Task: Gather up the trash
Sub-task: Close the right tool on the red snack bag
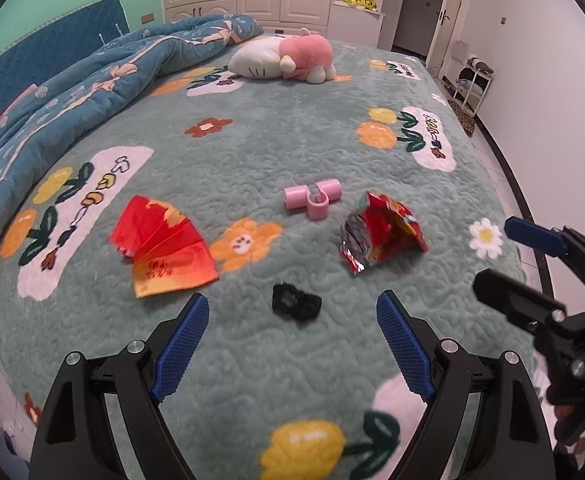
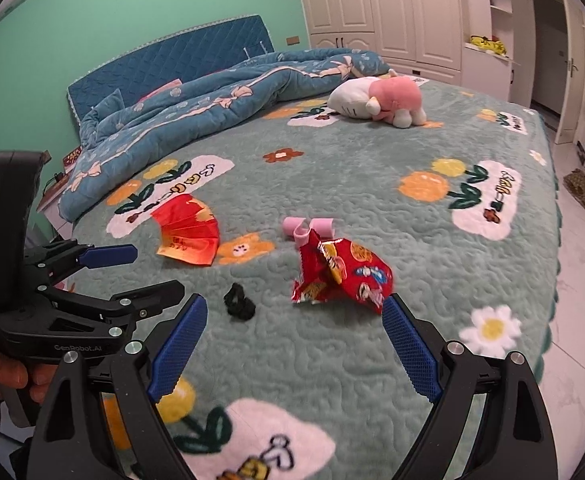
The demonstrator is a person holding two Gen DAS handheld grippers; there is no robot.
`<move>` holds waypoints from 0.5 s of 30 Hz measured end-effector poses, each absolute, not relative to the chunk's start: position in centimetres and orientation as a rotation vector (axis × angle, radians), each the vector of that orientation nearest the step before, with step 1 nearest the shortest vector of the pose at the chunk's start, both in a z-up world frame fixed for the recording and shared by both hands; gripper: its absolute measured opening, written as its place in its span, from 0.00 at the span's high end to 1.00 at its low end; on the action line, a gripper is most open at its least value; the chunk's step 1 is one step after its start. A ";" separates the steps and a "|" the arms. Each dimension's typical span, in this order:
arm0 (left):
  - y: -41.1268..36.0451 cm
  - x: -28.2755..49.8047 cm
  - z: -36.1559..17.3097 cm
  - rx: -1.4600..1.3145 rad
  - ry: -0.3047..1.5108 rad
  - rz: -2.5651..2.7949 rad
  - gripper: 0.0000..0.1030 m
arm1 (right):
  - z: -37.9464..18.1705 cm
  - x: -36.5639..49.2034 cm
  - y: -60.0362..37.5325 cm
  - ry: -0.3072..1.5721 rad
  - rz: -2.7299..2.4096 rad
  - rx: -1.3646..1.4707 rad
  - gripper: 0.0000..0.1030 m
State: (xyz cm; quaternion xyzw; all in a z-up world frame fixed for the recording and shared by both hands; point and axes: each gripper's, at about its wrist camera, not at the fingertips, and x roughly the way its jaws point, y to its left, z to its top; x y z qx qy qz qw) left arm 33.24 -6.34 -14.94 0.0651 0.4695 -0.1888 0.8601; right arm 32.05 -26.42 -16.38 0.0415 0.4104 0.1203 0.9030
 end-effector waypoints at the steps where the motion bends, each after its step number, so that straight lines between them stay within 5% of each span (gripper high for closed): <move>1: -6.5 33.6 -15.1 0.138 0.986 -0.398 0.17 | -16.8 32.8 -26.4 0.853 0.251 0.085 0.15; 15: -6.2 38.3 -17.8 0.152 1.012 -0.367 0.17 | -22.3 40.2 -26.8 0.913 0.266 0.044 0.15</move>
